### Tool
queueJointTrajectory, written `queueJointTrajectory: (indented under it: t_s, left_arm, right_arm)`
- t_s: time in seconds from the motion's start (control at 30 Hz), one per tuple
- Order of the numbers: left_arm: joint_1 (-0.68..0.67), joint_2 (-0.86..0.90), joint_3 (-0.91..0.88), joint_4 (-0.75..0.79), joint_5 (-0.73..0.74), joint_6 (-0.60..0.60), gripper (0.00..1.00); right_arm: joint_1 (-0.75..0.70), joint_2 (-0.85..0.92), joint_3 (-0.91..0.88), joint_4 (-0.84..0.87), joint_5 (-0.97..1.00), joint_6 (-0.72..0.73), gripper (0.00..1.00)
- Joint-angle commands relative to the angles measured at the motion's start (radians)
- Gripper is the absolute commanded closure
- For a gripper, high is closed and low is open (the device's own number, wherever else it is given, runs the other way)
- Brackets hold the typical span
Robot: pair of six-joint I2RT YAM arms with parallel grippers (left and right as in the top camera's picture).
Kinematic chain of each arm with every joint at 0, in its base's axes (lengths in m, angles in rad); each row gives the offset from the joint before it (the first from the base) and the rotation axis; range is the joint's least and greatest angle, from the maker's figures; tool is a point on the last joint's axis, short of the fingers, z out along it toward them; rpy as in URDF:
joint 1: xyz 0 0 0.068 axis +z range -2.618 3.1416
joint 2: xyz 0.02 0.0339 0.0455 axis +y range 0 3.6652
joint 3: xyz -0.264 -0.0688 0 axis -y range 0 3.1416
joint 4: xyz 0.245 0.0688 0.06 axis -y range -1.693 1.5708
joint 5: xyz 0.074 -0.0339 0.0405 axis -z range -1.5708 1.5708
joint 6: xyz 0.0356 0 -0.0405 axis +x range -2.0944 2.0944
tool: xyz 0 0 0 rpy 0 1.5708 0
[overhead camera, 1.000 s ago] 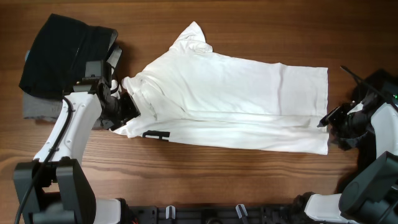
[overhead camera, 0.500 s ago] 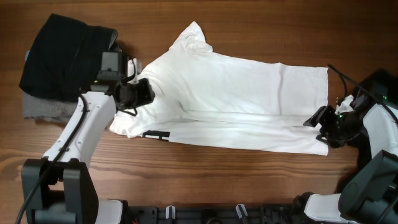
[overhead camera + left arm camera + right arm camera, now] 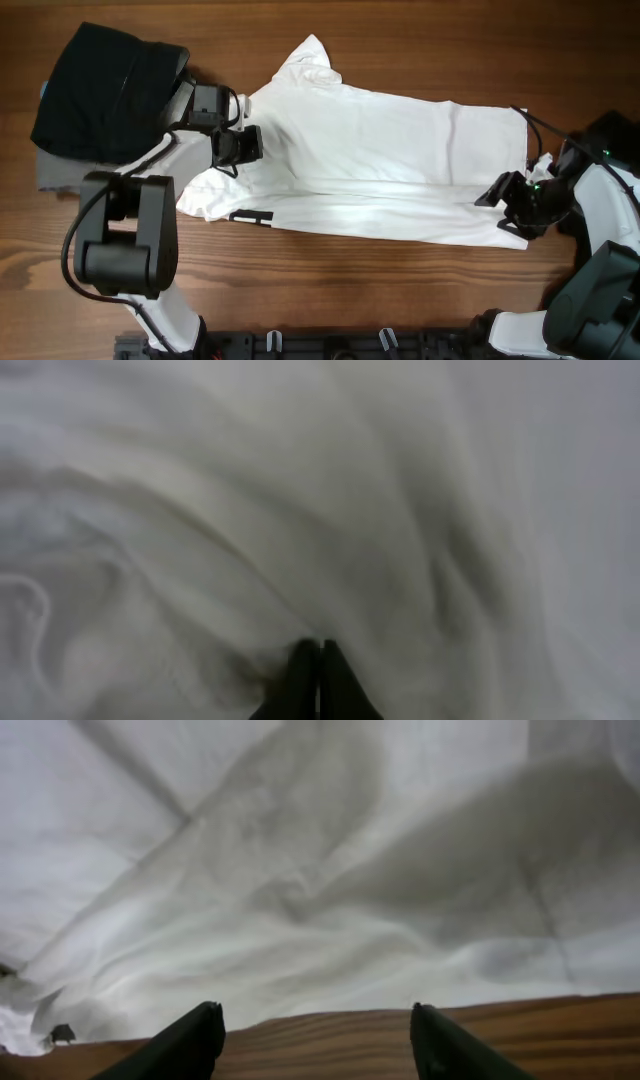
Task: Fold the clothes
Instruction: 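Grasp the folded shirt's edges with both grippers and straighten it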
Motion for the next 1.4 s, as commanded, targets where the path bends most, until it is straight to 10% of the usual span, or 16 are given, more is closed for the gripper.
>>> queueJointTrajectory:
  t_s: [0.0, 0.27, 0.67, 0.87, 1.1, 1.2, 1.37]
  left_arm:
    - [-0.005, 0.093, 0.007, 0.091, -0.034, 0.022, 0.96]
    - [0.055, 0.154, 0.011, 0.350, -0.212, -0.152, 0.96]
    - [0.100, 0.103, 0.116, 0.279, -0.080, -0.162, 0.95]
    - [0.101, 0.036, 0.116, 0.242, -0.080, -0.161, 0.93]
    - [0.098, -0.095, 0.116, 0.143, -0.080, -0.078, 0.88]
    - [0.089, -0.149, 0.116, 0.105, -0.080, -0.048, 0.84]
    - [0.006, -0.161, 0.116, 0.094, -0.069, 0.060, 0.64]
  right_arm:
    - [0.014, -0.016, -0.003, 0.019, -0.016, 0.016, 0.34]
    - [0.014, -0.016, -0.023, 0.020, 0.048, 0.041, 0.27]
    - [0.015, -0.016, -0.212, 0.213, 0.150, 0.266, 0.30]
    - [0.011, -0.016, -0.235, 0.214, 0.212, 0.349, 0.95]
    - [-0.137, -0.018, -0.055, 0.020, 0.431, 0.388, 0.95]
    - [-0.169, -0.018, 0.025, -0.046, 0.431, 0.369, 0.61]
    - [-0.171, -0.018, 0.172, -0.093, 0.409, 0.285, 0.46]
